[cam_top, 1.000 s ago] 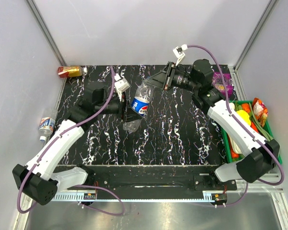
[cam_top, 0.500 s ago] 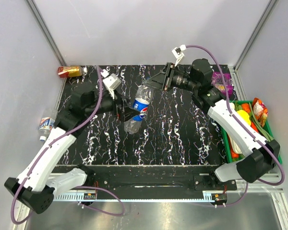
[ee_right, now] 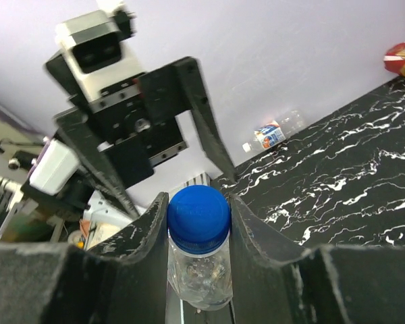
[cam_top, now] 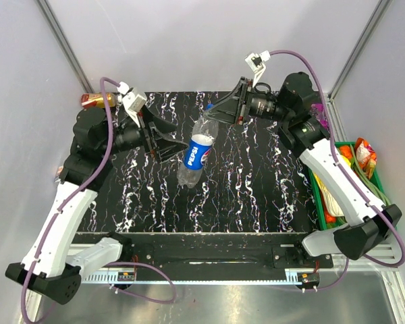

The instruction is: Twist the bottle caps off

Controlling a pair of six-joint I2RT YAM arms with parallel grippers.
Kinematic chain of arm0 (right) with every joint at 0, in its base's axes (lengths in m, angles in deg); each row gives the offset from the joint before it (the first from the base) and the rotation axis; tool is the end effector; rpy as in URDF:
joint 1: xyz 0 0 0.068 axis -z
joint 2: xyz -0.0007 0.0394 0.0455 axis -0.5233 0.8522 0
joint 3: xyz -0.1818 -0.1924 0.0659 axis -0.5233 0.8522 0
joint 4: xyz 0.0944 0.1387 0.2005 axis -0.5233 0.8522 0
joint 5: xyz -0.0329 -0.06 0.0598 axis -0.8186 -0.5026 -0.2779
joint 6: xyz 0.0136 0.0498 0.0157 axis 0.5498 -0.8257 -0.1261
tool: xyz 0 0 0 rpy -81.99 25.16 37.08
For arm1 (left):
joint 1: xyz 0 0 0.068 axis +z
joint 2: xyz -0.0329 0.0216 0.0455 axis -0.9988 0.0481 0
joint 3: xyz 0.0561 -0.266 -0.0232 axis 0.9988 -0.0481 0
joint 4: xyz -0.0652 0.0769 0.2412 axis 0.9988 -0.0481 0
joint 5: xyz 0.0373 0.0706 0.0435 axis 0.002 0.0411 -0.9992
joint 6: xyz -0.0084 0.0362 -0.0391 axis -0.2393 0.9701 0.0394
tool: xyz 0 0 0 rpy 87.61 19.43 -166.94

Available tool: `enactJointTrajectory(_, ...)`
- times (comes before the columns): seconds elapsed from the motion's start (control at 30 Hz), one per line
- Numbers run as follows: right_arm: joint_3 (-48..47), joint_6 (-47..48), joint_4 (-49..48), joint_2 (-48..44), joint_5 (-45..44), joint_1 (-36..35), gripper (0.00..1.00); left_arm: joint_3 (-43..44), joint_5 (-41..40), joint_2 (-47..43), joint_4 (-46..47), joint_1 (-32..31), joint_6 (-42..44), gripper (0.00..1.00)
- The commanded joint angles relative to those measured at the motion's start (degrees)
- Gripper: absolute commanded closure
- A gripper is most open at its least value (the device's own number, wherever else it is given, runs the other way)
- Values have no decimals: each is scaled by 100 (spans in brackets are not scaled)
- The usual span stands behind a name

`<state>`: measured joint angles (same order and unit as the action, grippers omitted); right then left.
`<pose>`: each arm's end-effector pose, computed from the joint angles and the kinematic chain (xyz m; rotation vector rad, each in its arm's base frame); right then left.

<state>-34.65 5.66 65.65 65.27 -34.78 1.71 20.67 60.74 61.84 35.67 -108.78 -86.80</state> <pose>0.2499 0.1738 0.4846 -0.6868 1.4972 1.4829 0.1668 -0.0925 0.4620 0.7033 1.5811 -1.1077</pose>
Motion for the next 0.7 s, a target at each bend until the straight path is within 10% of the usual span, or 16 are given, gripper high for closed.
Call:
enactJointTrajectory(0.0, -351, 390, -182, -264, 549, -48, 100, -474, 1807, 16, 1487, 308, -928, 1)
enactJointTrajectory(0.67, -430, -66, -771, -150, 725, -48, 100, -1591, 2283, 394, 2642, -342, -1044, 1)
